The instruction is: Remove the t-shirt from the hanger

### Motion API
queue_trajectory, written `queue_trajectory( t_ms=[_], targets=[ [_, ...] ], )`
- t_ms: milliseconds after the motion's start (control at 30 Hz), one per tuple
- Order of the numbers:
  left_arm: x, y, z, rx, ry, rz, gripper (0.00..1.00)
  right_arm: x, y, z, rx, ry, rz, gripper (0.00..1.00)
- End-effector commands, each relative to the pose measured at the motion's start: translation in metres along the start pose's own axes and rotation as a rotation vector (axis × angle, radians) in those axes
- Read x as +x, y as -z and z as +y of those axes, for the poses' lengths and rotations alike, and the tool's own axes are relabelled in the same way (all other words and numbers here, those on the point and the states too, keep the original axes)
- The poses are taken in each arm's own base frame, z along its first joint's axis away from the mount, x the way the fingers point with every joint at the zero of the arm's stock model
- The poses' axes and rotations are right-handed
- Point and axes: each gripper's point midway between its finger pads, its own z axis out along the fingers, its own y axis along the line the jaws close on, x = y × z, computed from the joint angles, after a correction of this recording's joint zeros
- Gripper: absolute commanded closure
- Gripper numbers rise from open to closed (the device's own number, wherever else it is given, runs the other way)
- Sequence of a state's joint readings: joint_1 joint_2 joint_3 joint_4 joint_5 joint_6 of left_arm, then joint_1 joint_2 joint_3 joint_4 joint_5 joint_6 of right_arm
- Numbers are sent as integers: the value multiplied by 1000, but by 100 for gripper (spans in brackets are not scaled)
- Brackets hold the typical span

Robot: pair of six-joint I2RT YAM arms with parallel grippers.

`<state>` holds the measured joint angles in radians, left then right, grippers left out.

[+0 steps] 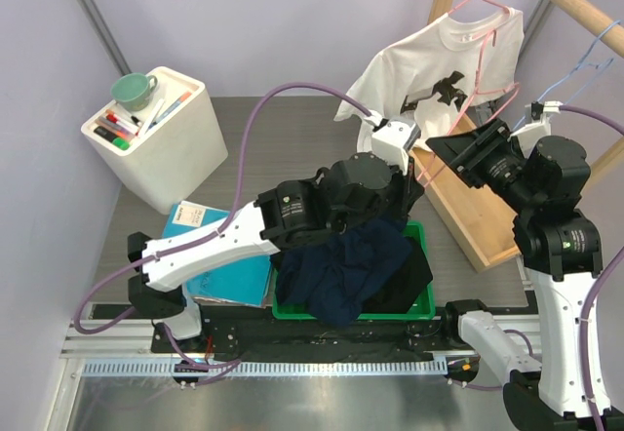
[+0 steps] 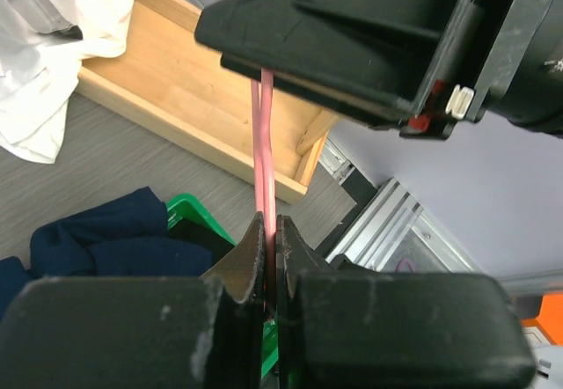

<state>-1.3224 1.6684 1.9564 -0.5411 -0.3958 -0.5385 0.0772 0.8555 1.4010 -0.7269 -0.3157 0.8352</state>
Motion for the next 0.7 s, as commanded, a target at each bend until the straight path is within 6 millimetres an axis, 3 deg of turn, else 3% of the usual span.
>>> queue_trajectory(
  t_ms=[0,100,200,333,367,400,433,533,600,667],
  targets=[
    [-24,-3,-8,29,22,-57,100,9,4,8,-64,39,43,54],
    [-27,-6,-10,33,22,-58,100,12,5,7,-65,36,51,62],
    [-25,-10,-9,30,20,-52,100,12,7,7,-65,36,45,74],
    [-24,-10,-7,33,24,-44,100,13,4,6,-61,21,50,99],
    [-23,-9,-8,42,22,-42,100,13,4,5,-56,16,46,99],
    [-23,-6,-8,47,25,-44,97,12,3,4,-54,14,40,99],
    [-23,-4,-7,50,26,-47,81,11,2,4,-53,9,35,99],
    [-25,12,0,52,36,-67,50,8,-4,-1,-31,1,29,99],
    [-13,17,12,25,32,-49,42,7,-11,-3,-24,-6,34,99],
    [-21,41,19,33,51,-72,37,3,-16,-4,-22,-3,23,99]
  ],
)
